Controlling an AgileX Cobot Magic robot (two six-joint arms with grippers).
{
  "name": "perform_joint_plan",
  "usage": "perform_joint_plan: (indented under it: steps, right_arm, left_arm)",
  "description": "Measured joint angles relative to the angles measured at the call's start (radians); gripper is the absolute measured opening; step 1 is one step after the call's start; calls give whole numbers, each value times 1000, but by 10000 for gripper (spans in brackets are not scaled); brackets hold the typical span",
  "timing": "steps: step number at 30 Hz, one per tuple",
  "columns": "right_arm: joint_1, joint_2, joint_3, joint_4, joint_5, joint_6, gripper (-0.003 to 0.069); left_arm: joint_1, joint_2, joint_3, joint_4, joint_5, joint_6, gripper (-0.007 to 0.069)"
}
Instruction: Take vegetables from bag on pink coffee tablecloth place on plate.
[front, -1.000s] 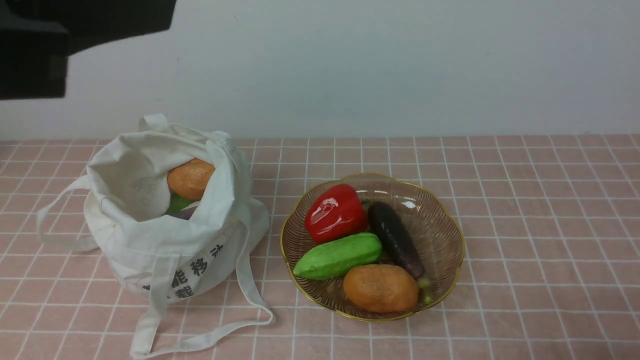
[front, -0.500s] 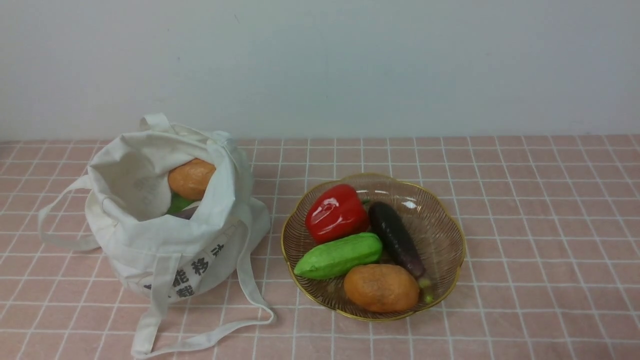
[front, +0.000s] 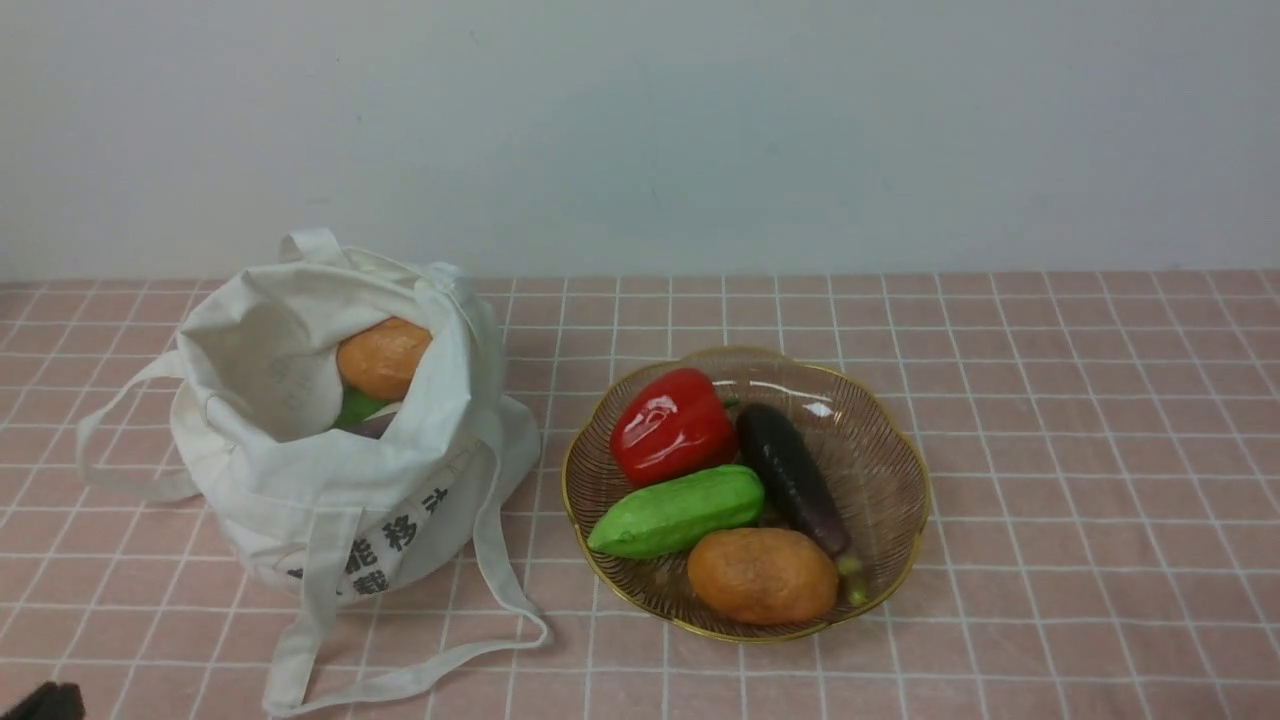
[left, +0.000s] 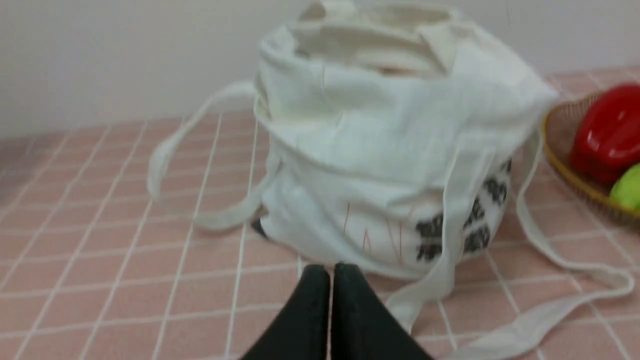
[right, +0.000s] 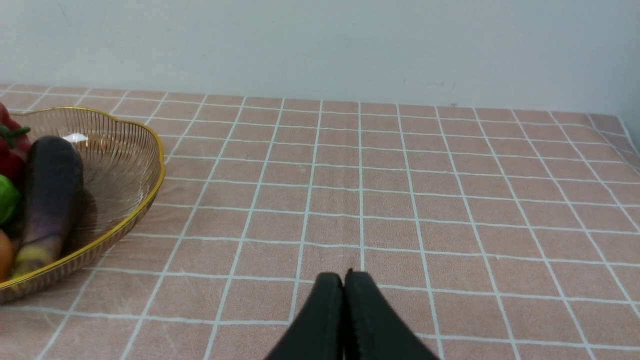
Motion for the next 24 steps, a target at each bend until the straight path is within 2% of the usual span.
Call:
perform_joint_plan:
  steps: [24]
  right_arm:
    - [0,0,0,0,0,-1,-12]
  left_arm:
    - [0,-1,11,-4,40,-2,-5]
